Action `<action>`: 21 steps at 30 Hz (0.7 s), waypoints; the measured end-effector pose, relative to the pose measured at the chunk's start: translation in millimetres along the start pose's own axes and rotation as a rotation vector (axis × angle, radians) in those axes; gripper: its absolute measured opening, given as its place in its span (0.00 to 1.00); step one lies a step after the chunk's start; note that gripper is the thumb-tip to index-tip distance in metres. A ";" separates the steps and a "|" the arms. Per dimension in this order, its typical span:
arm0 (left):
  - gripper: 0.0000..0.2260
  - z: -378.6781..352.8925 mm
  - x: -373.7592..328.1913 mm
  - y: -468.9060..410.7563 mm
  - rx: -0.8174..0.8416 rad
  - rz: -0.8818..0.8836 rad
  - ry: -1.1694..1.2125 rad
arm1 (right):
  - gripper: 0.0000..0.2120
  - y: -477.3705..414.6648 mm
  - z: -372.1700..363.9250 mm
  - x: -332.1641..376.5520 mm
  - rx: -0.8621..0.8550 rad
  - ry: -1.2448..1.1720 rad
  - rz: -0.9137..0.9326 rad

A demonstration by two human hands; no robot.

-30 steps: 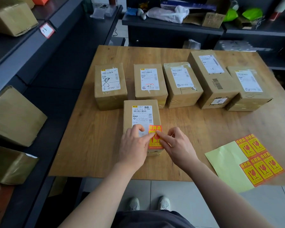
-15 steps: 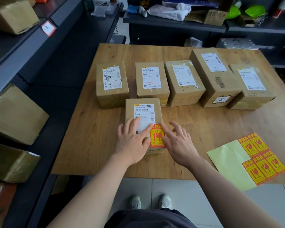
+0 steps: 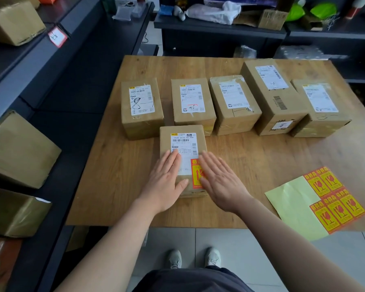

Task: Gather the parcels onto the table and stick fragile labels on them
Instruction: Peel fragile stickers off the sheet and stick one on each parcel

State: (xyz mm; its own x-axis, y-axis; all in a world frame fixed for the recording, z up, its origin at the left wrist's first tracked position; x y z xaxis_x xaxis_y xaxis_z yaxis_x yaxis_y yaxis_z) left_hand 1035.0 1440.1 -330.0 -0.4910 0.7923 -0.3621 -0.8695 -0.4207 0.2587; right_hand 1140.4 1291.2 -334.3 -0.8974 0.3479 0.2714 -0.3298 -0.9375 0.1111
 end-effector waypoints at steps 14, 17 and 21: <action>0.36 3.7 0.4 4.0 -0.027 0.065 0.033 | 0.32 5.1 0.2 -4.9 0.047 -0.229 -0.328; 0.42 4.3 4.2 7.3 -0.021 0.212 0.163 | 0.31 5.5 7.3 -6.7 -0.051 -0.248 -0.384; 0.47 10.9 2.6 10.5 0.006 0.267 0.388 | 0.20 4.6 10.2 -0.7 -0.146 -0.339 -0.352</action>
State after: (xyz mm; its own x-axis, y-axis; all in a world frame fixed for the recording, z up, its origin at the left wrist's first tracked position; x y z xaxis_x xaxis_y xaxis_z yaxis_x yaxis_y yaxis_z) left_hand 1025.2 1442.6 -318.5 -0.6816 0.4327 -0.5901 -0.7106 -0.5838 0.3927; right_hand 1142.5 1286.8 -324.2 -0.5870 0.6036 0.5395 -0.6542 -0.7462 0.1231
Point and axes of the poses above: each hand's wrist, its own y-axis away from the middle knuckle, its own z-axis out of the back of the hand, x = y × z, the point moved 3 cm from there along -y, towards the middle knuckle, and after that the axes turned 9 degrees about z, right-handed, at the moved point
